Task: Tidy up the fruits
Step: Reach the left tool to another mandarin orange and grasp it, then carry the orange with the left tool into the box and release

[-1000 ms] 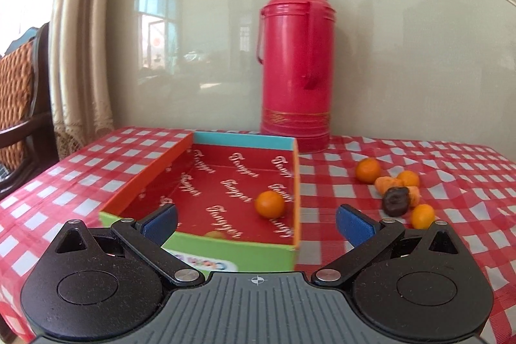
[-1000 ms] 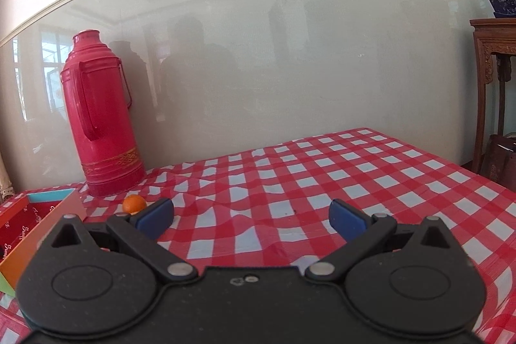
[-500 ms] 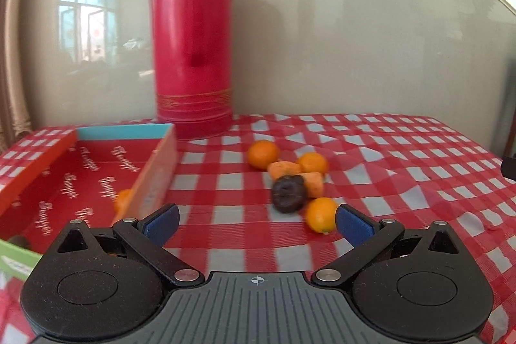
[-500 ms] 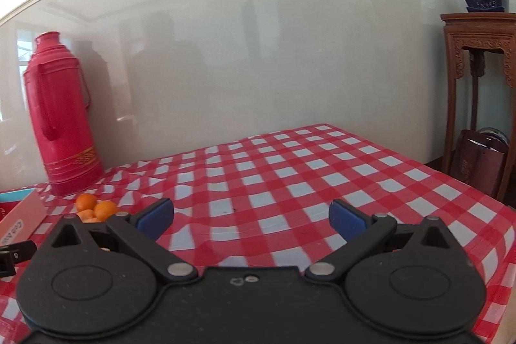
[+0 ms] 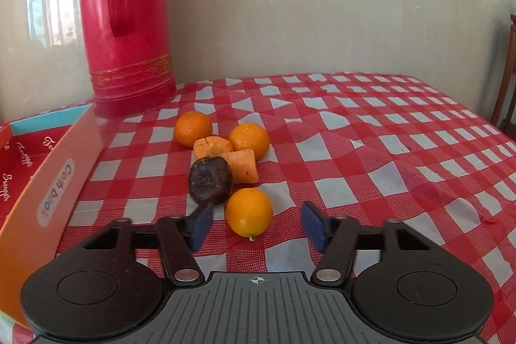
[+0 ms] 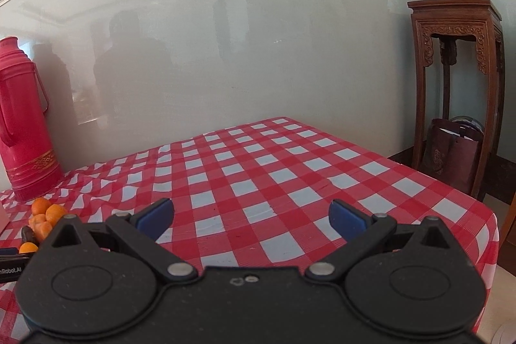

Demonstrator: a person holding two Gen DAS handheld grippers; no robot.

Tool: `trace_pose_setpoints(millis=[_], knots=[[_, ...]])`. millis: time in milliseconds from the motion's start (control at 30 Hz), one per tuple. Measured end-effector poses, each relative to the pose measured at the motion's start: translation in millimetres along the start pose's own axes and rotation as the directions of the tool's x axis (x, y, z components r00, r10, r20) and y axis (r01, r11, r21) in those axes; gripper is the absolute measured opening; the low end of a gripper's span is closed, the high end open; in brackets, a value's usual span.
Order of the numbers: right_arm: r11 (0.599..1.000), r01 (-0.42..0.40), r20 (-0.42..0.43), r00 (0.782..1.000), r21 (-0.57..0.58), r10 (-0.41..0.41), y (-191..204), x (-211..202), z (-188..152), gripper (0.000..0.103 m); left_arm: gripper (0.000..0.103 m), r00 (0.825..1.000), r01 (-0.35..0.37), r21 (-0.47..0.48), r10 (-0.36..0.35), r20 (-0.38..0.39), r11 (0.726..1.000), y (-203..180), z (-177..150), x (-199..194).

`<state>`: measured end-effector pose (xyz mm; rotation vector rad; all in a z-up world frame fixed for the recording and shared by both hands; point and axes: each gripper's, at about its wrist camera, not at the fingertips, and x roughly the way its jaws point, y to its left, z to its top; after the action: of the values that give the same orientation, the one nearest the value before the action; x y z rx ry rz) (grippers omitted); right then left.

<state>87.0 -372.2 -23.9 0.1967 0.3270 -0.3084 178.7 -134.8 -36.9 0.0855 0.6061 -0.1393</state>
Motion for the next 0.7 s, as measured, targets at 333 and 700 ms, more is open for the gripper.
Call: trace_pose_setpoints(millis=[333,700], knots=[[1.000,-0.017,0.004,1.000,0.011,0.017,6.1,-1.4,2.5,0.097,0.032,0.999,0.020,-0.017,-0.019,0.028,1.000,10.4,3.8,-14.7],[0.995,-0.098,-0.005,0.995,0.028,0.098,46.8,-4.5,3.5,0.097,0.032,0.986,-0.102,-0.043,0.106,0.128,0.994,84.1,10.6,-75.0]])
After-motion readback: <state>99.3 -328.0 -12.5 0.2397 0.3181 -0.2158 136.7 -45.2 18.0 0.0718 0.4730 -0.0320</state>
